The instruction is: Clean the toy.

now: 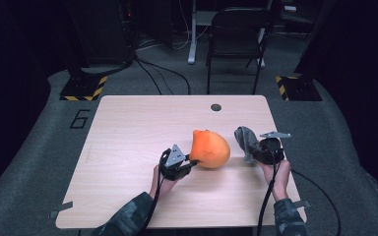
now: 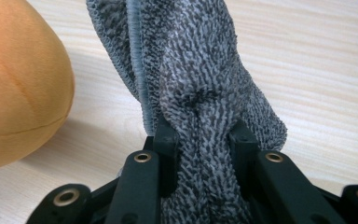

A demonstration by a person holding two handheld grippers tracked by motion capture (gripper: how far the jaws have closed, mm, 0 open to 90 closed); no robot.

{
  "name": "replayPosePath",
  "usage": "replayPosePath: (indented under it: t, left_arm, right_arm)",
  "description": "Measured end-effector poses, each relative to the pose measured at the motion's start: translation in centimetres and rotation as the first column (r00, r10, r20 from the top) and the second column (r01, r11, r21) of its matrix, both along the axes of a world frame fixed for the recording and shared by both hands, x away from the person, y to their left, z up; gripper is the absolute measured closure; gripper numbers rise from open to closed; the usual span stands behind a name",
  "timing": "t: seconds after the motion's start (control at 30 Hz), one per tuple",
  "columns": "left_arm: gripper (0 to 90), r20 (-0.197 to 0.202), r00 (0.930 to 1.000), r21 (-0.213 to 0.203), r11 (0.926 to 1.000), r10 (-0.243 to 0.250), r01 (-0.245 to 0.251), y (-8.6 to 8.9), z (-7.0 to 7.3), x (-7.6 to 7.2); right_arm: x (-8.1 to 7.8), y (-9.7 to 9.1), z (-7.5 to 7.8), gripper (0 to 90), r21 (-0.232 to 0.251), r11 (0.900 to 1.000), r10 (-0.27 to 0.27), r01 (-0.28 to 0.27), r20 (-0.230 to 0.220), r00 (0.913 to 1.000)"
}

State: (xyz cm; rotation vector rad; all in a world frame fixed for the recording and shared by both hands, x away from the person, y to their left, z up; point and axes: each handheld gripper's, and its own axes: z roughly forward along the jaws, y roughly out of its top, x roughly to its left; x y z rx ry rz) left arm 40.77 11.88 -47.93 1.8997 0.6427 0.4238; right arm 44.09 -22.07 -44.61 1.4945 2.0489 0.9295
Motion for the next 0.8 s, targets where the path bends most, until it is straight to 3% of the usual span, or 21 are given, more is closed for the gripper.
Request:
replayPosePath:
  t: [0.17, 0.23, 0.33, 0.4, 0.5, 0.63, 0.67, 0.7, 0.8]
  left_arm:
    - [72.0, -0.098, 0.9942, -0.056, 0.9971, 0.046, -0.051, 0.2, 0.5, -0.5]
    - [71.9, -0.16, 0.9851, -0.071, 0.9947, 0.061, -0.074, 0.3, 0.3, -0.7]
    - [71.7, -0.194, 0.9784, -0.067, 0.994, 0.071, -0.086, 0.3, 0.0, -0.6]
    - [71.6, -0.207, 0.9753, -0.073, 0.9929, 0.077, -0.094, 0.2, -0.1, -0.5]
    - [71.5, -0.221, 0.9726, -0.064, 0.994, 0.072, -0.088, 0.1, -0.5, -0.1]
    - [71.2, -0.234, 0.9705, -0.045, 0.9964, 0.059, -0.072, -0.2, -1.2, 0.1]
    - [71.2, -0.226, 0.9723, -0.036, 0.997, 0.058, -0.068, -0.2, -1.2, 0.1]
    - [71.2, -0.225, 0.9728, -0.033, 0.9974, 0.055, -0.064, -0.2, -1.2, 0.1]
    - [71.1, -0.235, 0.9702, -0.041, 0.9966, 0.06, -0.072, -0.3, -1.6, 0.1]
  right_arm:
    - [-0.8, 0.3, 1.9, 70.7, 0.019, 0.9995, 0.026, -0.027, 0.038, 0.999]
    - [-1.3, 0.9, 2.9, 70.8, 0.03, 0.9983, 0.049, -0.05, 0.05, 0.9976]
    - [-2.3, 2.6, 4.7, 70.8, 0.02, 0.9947, 0.099, -0.101, 0.076, 0.9922]
    - [-3.1, 4.3, 5.8, 70.7, 0.022, 0.989, 0.143, -0.146, 0.097, 0.985]
    - [-4.0, 7.5, 6.6, 70.6, 0.027, 0.9716, 0.231, -0.235, 0.102, 0.9675]
    - [-4.2, 11.8, 5.4, 70.4, -0.021, 0.9449, 0.327, -0.327, 0.077, 0.9418]
    - [-4.1, 12.6, 4.8, 70.4, -0.045, 0.9426, 0.333, -0.331, 0.065, 0.9406]
    - [-3.8, 13.2, 4.1, 70.2, -0.053, 0.9455, 0.324, -0.321, 0.046, 0.945]
    - [-3.1, 13.4, 2.6, 70.2, -0.071, 0.9461, 0.319, -0.316, 0.028, 0.9475]
